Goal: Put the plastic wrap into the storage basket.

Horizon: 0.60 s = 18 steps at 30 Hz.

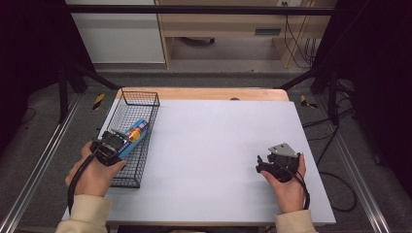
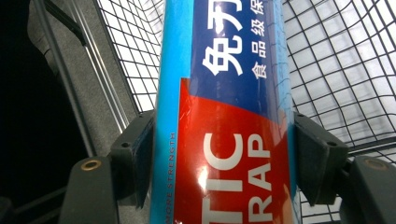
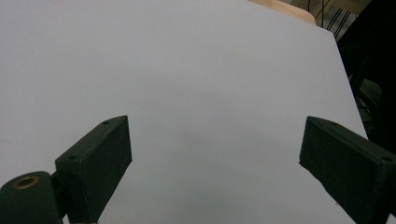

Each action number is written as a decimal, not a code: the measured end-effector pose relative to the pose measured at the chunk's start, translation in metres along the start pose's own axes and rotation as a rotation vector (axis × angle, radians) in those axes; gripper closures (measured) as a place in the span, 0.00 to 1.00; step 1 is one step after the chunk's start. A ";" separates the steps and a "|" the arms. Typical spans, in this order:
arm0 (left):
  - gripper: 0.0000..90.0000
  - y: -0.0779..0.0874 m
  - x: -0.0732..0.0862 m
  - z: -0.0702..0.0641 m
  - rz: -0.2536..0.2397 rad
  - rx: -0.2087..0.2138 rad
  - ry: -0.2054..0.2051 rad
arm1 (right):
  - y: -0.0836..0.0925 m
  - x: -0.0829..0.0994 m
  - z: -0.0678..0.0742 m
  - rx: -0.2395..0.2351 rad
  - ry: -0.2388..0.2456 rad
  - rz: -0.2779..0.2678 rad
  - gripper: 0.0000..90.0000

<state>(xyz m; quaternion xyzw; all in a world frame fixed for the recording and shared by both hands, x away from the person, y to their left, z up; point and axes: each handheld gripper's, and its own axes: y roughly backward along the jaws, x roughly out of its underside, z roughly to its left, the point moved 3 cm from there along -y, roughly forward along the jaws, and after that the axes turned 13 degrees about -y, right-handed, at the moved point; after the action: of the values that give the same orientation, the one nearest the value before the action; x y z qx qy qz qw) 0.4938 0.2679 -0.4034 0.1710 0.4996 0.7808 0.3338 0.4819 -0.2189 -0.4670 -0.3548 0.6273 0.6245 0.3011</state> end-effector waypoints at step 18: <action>0.17 0.048 0.004 -0.007 -0.201 -0.072 0.020 | 0.001 0.001 -0.002 0.006 0.000 0.006 0.09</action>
<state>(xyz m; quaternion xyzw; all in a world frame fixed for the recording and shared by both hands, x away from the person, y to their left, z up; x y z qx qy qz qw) 0.4701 0.2524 -0.3642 0.1001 0.4894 0.7624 0.4114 0.4804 -0.2208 -0.4676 -0.3520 0.6299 0.6237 0.3005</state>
